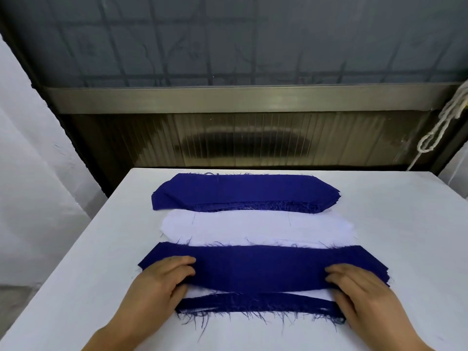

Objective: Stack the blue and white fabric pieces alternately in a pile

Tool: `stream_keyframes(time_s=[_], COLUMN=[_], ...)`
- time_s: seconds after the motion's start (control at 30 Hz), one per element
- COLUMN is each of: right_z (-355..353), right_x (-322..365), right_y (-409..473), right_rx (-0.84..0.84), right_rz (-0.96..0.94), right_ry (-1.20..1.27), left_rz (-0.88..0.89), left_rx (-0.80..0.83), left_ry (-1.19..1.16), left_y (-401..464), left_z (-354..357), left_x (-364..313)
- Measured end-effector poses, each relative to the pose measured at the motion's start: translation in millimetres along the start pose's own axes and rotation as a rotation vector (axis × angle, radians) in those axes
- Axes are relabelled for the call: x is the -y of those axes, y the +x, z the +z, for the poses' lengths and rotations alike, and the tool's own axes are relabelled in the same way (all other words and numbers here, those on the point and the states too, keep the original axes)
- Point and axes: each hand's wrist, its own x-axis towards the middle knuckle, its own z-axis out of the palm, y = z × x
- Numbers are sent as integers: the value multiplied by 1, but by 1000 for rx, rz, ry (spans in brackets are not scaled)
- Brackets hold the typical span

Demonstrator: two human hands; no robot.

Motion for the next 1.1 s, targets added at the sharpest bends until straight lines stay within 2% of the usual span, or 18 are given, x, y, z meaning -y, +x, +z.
stream_keyframes(time_s=[0.4, 0.67, 0.87, 0.97, 1.1], right_z=[7, -3, -12, 4, 36], right_x=[-7, -5, 9, 21, 30], right_y=[-11, -8, 24, 52, 80], right_rx=[-17, 37, 200, 303, 427], right_rz=[-20, -20, 92, 182, 263], right_ry=[-3, 17, 127, 149, 152], left_rz=[92, 38, -24, -17, -22], left_rx=[-27, 37, 99, 146, 118], left_ry=[-35, -71, -21, 12, 74], left_y=[-3, -1, 27, 54, 86], left_z=[6, 2, 1, 14, 36], left_x=[3, 0, -12, -27, -48])
